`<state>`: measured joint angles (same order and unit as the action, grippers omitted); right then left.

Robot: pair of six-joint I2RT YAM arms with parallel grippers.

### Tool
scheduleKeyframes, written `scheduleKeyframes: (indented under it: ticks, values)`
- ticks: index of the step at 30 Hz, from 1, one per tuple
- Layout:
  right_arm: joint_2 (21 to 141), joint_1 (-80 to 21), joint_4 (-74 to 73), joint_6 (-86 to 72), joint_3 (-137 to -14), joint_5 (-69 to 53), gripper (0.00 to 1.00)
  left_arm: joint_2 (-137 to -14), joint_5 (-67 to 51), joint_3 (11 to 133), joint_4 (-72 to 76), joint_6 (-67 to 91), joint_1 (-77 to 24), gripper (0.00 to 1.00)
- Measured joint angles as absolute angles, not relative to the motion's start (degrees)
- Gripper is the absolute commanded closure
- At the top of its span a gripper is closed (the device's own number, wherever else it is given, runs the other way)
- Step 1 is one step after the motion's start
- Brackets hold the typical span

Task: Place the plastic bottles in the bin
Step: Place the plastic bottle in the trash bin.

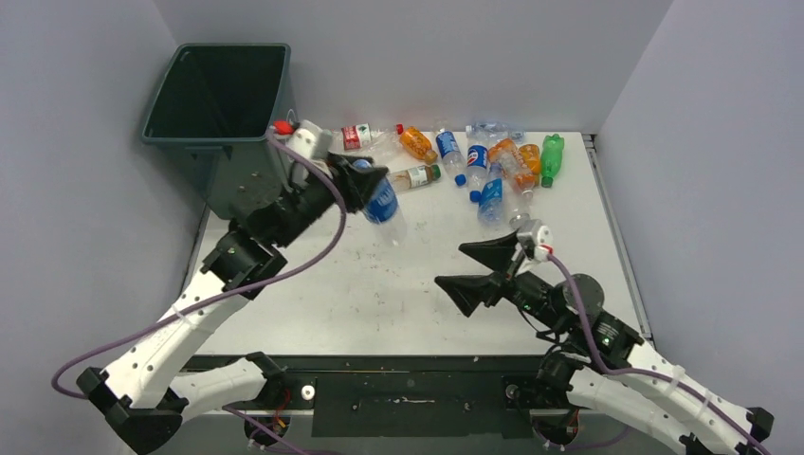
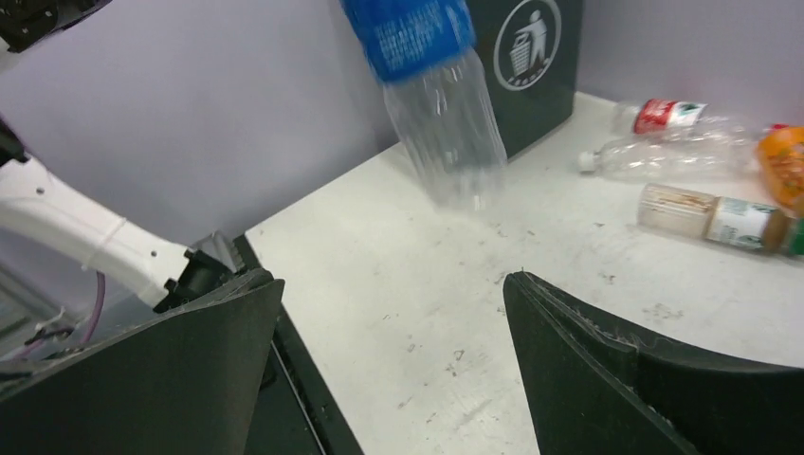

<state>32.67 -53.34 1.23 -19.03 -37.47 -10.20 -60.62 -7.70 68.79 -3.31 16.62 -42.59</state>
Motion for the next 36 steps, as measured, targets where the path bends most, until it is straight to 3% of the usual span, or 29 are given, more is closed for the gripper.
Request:
scheduleKeyframes:
  ticks: [8, 15, 16, 18, 20, 22, 27, 36]
  values:
    - [16.1, -53.3, -3.6, -19.3, -34.7, 1.7, 0.11, -57.7, 17.1, 74.2, 9.0, 3.4, -29.2, 1.00]
    - [16.0, -53.3, -6.5, -20.2, -32.7, 6.4, 0.10, -72.3, 23.9, 93.1, 15.8, 1.1, -16.6, 1.00]
    - [16.5, -53.3, -6.6, -20.3, -32.7, 6.7, 0.10, -74.4, 24.5, 95.0, 16.1, 1.1, -15.4, 0.90]
    - [17.7, -53.3, -7.0, -20.4, -32.7, 7.0, 0.11, -79.2, 25.6, 99.3, 16.3, 1.3, -12.3, 0.38]
    - [19.1, -53.3, -7.6, -20.5, -32.7, 7.1, 0.10, -84.9, 26.2, 104.8, 15.5, 1.8, -9.2, 0.00]
    - [20.4, -53.3, -8.3, -20.6, -32.7, 7.1, 0.10, -90.6, 26.9, 109.5, 15.2, 2.7, -6.5, 0.04]
    - [22.4, -53.3, -9.1, -20.6, -32.7, 7.0, 0.10, -93.6, 29.5, 107.9, 14.6, 3.6, -6.0, 0.04]
    - [24.6, -53.3, -5.4, -25.2, -29.8, 16.3, 0.10, -78.8, 24.4, 93.7, 14.3, 1.0, -28.3, 0.04]
